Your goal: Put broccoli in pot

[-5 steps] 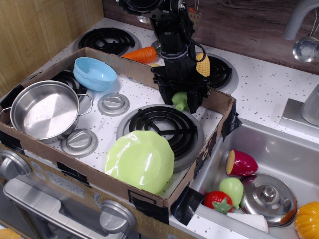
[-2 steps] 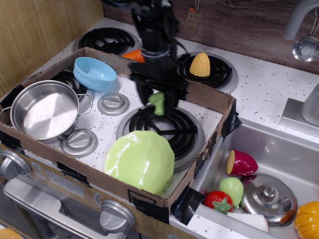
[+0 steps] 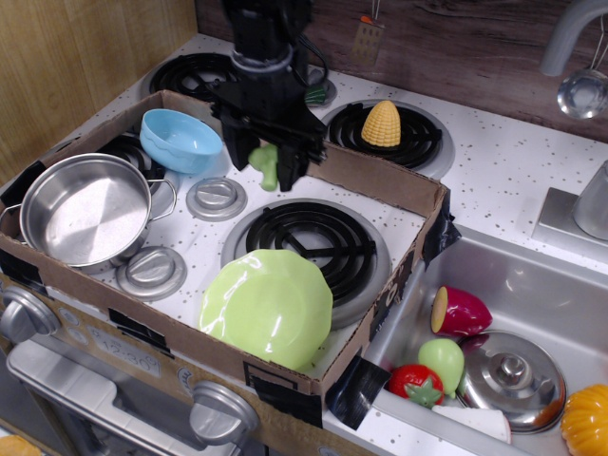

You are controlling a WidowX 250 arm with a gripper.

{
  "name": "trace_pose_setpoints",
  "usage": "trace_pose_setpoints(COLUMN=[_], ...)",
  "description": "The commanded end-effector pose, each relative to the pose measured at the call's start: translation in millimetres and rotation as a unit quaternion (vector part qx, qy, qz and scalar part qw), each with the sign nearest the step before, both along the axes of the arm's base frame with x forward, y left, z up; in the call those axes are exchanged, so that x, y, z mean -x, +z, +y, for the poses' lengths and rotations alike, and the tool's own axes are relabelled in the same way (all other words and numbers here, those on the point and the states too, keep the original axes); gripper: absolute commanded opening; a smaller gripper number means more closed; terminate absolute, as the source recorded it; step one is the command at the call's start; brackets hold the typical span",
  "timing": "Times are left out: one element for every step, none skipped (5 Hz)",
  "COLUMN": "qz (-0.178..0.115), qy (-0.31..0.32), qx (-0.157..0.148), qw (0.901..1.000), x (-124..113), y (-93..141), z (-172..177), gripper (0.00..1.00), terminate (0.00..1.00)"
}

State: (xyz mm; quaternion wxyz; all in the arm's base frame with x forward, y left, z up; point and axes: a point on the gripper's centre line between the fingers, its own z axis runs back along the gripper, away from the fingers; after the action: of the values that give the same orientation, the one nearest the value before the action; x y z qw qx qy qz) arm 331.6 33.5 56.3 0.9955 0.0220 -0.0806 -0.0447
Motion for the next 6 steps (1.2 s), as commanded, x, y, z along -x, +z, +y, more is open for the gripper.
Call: trace_pose_setpoints(qz=[-0.004, 0.005, 0.0, -0.013, -0.024, -0.035], qy=[0.024, 0.032, 0.044, 0.063, 0.078, 0.087], qx=[-0.019, -0.03, -0.035, -0.037, -0.042, -0.048], qw=[0.9995, 0.999, 0.9984, 0.9973, 0.9958, 0.9945], x=[25.7, 34.5, 45.1, 56.4, 60.6, 61.4], y=[32.1, 37.2, 32.6, 25.7, 20.4, 21.6], z=[47.4, 67.7, 85.0, 86.9, 87.5, 97.7], gripper=[0.0, 0.0, 0.0, 0.0, 0.0, 0.0], terminate=[0.0, 0.0, 0.0, 0.0, 0.0, 0.0])
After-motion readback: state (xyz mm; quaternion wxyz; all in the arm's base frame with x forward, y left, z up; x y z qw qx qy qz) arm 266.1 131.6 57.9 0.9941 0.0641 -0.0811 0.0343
